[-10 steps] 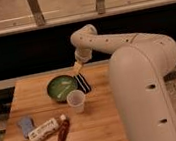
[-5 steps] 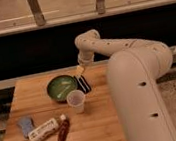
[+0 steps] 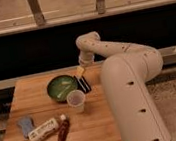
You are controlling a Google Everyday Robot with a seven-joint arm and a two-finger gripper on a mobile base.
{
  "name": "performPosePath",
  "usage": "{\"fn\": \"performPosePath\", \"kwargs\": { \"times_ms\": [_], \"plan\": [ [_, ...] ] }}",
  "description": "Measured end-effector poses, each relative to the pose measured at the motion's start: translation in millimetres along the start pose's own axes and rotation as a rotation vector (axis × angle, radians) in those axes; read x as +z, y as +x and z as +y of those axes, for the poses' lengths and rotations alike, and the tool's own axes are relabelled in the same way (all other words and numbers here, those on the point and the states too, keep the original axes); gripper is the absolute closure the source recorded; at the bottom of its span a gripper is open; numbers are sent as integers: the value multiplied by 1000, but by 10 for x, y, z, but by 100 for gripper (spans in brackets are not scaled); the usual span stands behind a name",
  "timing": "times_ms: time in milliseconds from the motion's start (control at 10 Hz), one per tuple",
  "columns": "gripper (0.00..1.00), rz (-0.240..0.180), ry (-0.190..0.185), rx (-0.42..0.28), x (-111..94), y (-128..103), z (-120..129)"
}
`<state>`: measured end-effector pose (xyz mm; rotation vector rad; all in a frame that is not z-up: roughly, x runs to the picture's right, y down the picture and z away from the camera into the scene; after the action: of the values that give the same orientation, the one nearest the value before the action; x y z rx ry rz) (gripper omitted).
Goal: Place the eraser in the ceramic cup
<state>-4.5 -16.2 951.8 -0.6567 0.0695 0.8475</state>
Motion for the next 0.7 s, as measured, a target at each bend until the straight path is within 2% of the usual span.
{"fn": "performPosePath", "kwargs": {
  "times_ms": [500,700],
  "plan": [
    [20,0,0,1,4,1,-9],
    [20,4,-8,-16,67,-32,42]
  ]
}}
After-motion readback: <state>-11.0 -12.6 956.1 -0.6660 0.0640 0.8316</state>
